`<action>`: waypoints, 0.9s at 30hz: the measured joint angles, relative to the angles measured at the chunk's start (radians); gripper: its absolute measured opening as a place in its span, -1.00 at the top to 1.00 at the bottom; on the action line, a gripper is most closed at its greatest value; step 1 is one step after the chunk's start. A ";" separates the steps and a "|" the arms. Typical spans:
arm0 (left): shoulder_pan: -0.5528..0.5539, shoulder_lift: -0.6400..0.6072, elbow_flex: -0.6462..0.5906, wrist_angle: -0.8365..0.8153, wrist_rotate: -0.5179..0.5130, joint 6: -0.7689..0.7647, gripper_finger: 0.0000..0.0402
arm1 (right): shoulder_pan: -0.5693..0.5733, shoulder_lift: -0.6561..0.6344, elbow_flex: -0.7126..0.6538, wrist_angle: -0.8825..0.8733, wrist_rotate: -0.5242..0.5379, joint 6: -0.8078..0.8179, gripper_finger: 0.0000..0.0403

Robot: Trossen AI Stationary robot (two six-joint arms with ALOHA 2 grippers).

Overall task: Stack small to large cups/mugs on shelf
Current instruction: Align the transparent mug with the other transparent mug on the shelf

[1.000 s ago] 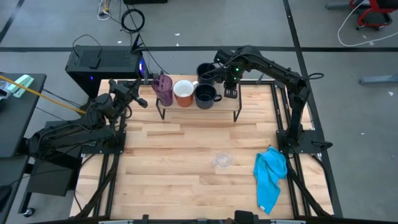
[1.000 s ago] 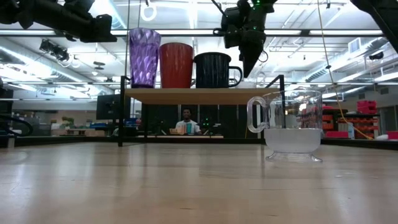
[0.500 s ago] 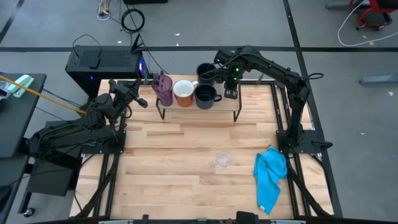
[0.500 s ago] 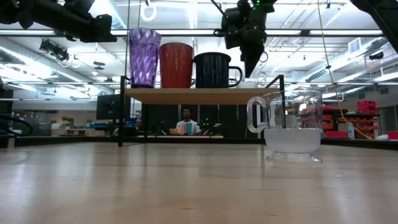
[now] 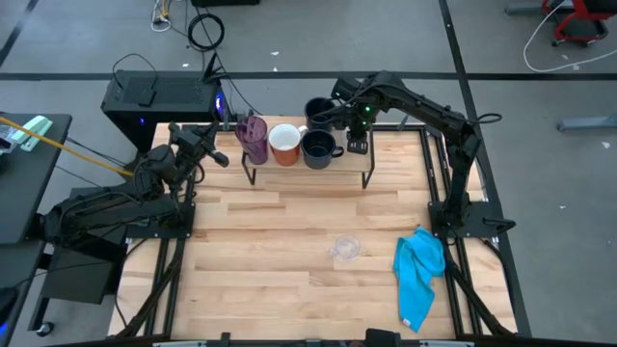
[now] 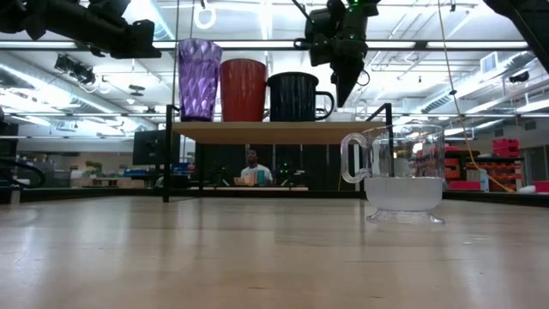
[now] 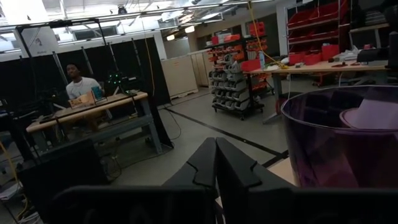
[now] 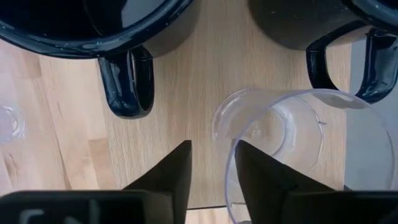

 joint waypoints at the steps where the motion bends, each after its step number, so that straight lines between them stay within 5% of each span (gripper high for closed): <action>1: 0.000 0.000 0.000 0.000 0.000 0.000 0.94 | 0.000 0.000 0.000 0.000 0.000 0.000 0.33; 27: 0.000 0.000 0.000 0.000 0.000 0.000 0.88 | 0.009 -0.029 0.001 0.009 0.000 0.046 0.14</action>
